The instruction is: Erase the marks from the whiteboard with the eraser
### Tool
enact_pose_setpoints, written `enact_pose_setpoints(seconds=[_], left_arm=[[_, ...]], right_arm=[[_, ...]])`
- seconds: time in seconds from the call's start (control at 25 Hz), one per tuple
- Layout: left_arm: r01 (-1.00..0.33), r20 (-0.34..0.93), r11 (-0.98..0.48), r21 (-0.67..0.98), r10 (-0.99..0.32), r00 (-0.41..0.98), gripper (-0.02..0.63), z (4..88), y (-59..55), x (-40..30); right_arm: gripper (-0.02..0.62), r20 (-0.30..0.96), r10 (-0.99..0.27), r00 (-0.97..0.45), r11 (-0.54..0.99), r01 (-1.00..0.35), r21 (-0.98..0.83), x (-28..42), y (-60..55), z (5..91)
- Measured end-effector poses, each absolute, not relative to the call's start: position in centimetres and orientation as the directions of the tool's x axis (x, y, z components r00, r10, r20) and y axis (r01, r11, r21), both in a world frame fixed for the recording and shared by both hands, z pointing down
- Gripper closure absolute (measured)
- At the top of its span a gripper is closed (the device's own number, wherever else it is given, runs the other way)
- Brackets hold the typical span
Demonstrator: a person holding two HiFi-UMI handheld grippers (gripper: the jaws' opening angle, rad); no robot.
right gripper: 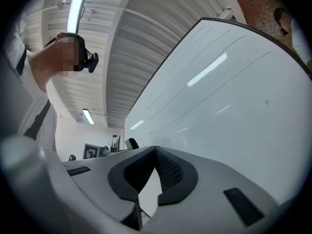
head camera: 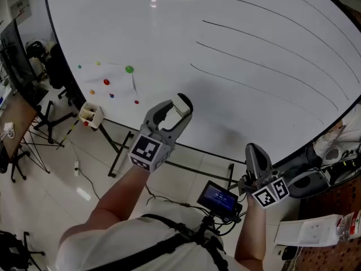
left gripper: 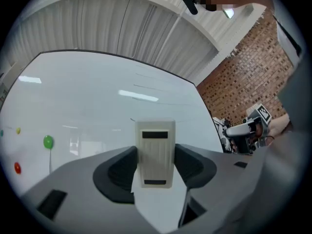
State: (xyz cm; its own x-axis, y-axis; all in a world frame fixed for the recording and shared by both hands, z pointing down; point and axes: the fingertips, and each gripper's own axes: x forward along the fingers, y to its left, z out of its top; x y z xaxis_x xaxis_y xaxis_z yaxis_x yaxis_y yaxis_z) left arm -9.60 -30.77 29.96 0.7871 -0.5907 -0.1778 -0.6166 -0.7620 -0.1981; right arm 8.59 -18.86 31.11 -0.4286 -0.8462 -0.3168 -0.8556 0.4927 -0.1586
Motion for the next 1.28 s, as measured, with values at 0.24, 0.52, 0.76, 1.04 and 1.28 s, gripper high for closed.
enact_pose_setpoints(seconds=[0.24,0.52,0.76,1.04,1.28], left_arm=[[-0.686,-0.244,-0.593,-0.421,-0.654,0.716,0.342,24.0,-32.1,-11.1],[-0.734,-0.157,-0.381,-0.563,-0.822,0.547,0.344,22.2,-35.9,-11.7],[-0.748,-0.118,-0.265,-0.608,-0.902,0.415,0.344,21.8,-38.3,-10.7],[-0.742,-0.09,-0.232,-0.629,-0.926,0.366,0.345,22.0,-41.3,-8.3],[-0.747,-0.106,-0.188,-0.637,-0.939,0.327,0.346,22.8,-40.0,-7.8]], right_arm=[[0.591,-0.325,-0.812,-0.486,0.546,-0.828,-0.128,6.0,-20.4,30.2],[0.591,-0.344,-0.797,-0.497,0.556,-0.826,-0.092,6.6,-20.2,29.2],[0.591,-0.354,-0.805,-0.475,0.539,-0.836,-0.103,10.5,-19.0,28.7],[0.591,-0.382,-0.768,-0.515,0.588,-0.802,-0.101,13.6,-21.9,28.7],[0.591,-0.369,-0.777,-0.51,0.583,-0.803,-0.119,13.6,-21.3,29.9]])
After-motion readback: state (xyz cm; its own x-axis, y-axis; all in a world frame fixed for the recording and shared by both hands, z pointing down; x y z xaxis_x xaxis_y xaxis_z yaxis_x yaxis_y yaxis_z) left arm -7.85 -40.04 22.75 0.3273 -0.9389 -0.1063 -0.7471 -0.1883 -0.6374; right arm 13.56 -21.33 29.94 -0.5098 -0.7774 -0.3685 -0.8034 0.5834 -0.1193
